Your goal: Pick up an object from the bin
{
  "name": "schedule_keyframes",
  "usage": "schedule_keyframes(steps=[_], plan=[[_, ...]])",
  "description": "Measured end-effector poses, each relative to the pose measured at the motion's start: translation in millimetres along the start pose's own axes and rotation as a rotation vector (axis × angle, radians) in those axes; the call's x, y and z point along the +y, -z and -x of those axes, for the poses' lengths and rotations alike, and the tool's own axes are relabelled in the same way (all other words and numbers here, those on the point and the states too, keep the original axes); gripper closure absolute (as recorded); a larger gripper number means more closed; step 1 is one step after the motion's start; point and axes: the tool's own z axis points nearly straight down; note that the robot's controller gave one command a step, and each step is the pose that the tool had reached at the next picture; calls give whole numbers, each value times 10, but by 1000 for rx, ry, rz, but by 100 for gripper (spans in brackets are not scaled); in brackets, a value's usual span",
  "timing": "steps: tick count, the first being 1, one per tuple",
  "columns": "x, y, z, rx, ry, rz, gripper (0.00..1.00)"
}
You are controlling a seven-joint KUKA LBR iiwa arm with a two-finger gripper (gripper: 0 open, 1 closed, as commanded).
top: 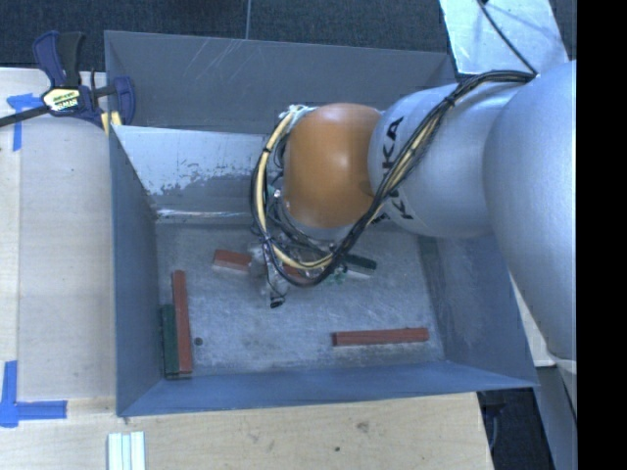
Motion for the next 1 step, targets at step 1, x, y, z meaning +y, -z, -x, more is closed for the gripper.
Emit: schedule_keyframes(steps=[1], plan=[[-487, -86, -439, 3, 79, -3, 100]])
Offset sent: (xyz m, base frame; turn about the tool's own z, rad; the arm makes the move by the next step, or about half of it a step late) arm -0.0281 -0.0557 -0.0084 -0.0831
